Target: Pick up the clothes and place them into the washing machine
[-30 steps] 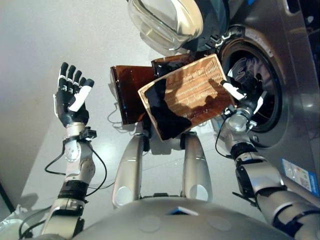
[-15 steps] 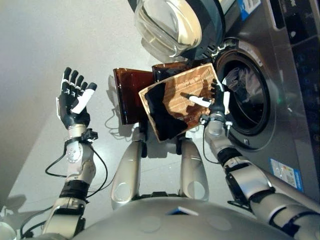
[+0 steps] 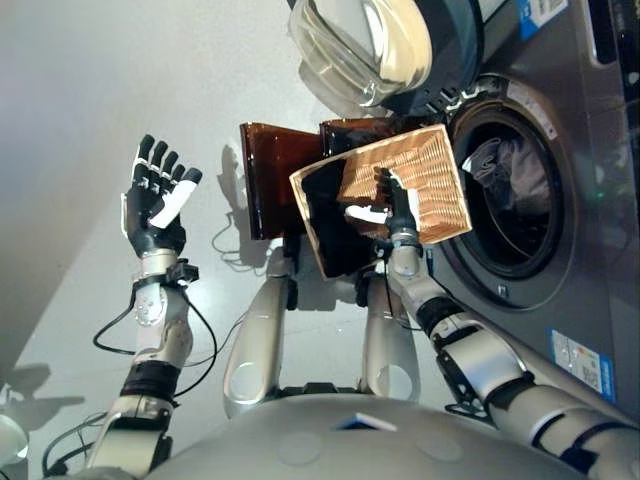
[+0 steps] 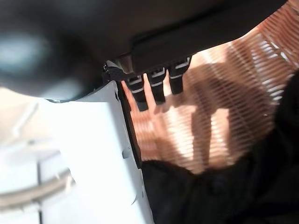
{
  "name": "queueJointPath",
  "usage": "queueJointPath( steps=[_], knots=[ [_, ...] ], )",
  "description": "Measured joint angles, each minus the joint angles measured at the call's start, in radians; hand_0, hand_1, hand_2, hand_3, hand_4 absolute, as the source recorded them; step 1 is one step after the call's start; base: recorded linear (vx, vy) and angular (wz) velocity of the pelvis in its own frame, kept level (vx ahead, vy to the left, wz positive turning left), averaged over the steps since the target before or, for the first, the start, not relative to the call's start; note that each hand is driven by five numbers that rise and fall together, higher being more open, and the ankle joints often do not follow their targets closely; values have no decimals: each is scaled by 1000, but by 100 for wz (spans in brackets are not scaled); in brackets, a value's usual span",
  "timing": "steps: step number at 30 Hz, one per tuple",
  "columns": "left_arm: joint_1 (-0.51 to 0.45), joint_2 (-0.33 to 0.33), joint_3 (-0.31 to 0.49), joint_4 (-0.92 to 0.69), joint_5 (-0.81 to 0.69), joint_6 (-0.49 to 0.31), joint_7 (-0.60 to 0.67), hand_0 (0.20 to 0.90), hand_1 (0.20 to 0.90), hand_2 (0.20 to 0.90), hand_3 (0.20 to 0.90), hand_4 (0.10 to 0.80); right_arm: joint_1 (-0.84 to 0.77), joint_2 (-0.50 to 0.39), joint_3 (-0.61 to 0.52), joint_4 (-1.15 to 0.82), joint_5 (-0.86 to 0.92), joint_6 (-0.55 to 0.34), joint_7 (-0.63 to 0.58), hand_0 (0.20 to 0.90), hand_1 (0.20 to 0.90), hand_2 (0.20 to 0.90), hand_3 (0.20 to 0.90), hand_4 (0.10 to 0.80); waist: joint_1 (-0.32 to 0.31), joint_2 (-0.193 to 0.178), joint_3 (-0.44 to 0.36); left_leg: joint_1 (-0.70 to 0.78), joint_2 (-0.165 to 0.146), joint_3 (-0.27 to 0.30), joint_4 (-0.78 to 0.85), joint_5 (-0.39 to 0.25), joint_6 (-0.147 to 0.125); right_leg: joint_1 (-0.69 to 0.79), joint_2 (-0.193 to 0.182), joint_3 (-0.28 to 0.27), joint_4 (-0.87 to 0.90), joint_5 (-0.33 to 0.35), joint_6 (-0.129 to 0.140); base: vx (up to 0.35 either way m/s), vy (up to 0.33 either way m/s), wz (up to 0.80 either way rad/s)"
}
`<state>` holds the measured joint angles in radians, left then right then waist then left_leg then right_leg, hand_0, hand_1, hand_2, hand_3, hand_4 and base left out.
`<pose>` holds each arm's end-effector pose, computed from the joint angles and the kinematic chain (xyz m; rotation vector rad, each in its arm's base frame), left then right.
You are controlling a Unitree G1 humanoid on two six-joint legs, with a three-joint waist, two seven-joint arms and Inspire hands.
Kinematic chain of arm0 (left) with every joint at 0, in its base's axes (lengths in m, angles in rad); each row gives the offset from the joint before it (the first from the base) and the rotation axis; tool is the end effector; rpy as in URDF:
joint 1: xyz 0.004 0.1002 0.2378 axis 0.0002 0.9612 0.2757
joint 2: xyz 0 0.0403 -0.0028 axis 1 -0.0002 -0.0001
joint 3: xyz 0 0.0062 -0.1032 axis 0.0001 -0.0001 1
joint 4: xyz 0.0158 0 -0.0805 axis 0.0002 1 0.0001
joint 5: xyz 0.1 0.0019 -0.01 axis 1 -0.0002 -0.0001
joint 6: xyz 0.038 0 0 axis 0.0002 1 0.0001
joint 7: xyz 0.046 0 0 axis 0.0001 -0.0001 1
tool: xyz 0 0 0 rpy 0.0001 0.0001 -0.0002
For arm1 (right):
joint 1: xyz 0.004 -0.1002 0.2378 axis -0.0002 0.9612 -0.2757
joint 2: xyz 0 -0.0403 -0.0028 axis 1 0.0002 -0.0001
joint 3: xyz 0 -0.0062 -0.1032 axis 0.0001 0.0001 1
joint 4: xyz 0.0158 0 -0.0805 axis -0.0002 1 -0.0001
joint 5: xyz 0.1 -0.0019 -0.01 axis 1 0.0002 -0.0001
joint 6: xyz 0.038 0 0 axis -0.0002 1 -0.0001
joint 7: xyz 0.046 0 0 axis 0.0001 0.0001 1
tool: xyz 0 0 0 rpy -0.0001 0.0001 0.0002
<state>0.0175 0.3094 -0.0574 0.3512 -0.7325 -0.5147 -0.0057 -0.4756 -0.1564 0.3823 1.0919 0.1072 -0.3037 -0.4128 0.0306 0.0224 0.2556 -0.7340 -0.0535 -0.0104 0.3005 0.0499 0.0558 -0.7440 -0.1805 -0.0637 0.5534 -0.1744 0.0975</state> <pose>0.1856 0.2260 0.0085 -0.3587 -0.1569 0.2273 0.2507 -0.1423 -0.0287 -0.3702 0.2754 -0.1153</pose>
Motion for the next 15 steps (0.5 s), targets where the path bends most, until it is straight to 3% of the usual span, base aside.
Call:
queueJointPath(
  steps=[8,15],
  knots=[
    [-5,0,-3,2,1,8,7,900,900,900,900,800,-46,10,69,36,-149,43,-15,900,900,900,900,800,18,-13,8,-26,-2,-28,26,-2,-1,4,-1,-32,4,0,1,21,1,9],
    [-23,1,-3,0,18,8,9,900,900,900,900,800,-73,8,100,29,-220,46,-28,900,900,900,900,800,19,-23,13,-70,-13,-44,135,-47,1,-6,-3,-36,65,-36,-4,-19,11,6]
  ],
)
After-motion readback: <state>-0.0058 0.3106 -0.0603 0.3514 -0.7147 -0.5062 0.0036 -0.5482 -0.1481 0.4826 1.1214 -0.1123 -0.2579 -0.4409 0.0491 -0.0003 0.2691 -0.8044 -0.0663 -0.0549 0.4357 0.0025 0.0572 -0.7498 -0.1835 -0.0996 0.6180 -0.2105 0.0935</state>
